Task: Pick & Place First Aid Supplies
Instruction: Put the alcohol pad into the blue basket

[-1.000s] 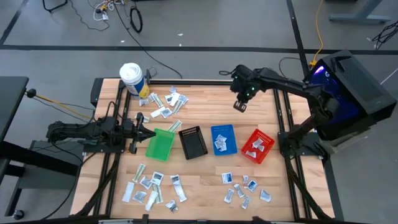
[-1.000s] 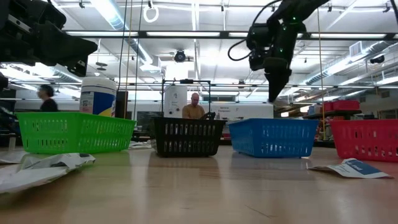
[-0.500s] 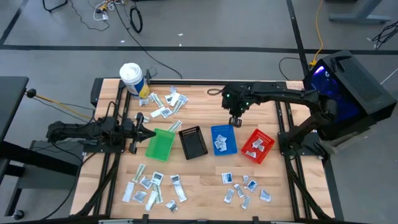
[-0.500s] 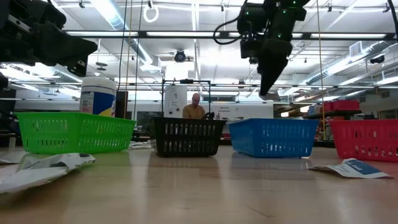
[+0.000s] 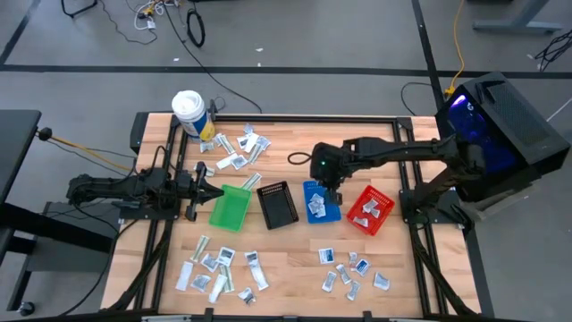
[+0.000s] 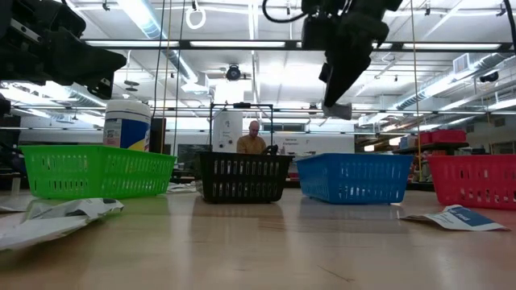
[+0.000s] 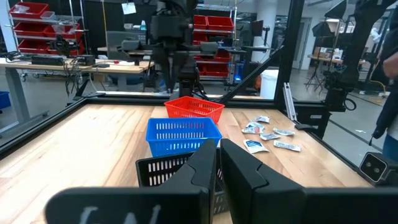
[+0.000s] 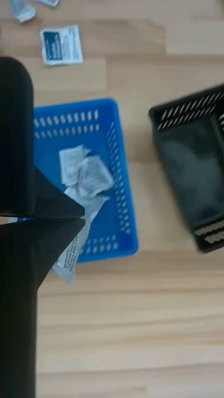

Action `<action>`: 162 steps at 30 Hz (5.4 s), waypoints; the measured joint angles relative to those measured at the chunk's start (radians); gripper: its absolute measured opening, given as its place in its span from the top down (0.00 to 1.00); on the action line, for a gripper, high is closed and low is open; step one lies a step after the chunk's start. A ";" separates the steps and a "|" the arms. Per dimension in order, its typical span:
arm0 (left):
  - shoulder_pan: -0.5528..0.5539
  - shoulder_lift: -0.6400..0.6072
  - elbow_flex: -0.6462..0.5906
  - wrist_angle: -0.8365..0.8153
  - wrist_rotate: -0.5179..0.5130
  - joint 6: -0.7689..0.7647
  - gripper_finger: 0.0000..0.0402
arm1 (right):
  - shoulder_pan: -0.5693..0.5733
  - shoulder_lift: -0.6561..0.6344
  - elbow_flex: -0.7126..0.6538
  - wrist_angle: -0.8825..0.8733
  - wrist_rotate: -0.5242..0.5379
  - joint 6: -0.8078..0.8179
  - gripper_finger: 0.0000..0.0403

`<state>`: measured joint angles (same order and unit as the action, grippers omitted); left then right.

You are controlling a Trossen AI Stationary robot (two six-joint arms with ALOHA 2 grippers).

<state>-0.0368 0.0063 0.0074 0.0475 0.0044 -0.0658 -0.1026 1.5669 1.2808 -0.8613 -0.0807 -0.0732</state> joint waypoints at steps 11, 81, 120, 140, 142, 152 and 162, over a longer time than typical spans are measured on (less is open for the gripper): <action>0.000 0.000 0.000 0.000 0.000 0.000 0.92 | 0.026 0.053 0.001 0.038 -0.008 0.013 1.00; 0.000 0.000 0.000 0.000 0.000 0.000 0.92 | 0.302 -0.165 -0.197 0.241 0.053 0.062 0.43; 0.000 0.000 0.000 -0.004 0.000 0.000 0.92 | 0.636 0.176 -0.197 0.404 0.062 0.300 0.35; 0.000 0.000 0.000 -0.005 0.000 0.000 0.92 | 0.603 0.240 -0.205 0.397 0.098 0.382 0.32; 0.000 0.000 0.000 -0.005 0.000 0.000 0.92 | 0.602 0.240 -0.212 0.392 0.102 0.383 0.29; 0.000 0.000 0.000 -0.005 0.000 0.000 0.92 | 0.603 0.240 -0.214 0.408 0.115 0.379 0.16; 0.000 0.000 0.000 -0.005 0.000 0.000 0.92 | 0.603 0.276 -0.215 0.407 0.098 0.379 0.17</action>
<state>-0.0368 0.0060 0.0074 0.0428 0.0041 -0.0658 0.5007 1.8430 1.0660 -0.4541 0.0170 0.3060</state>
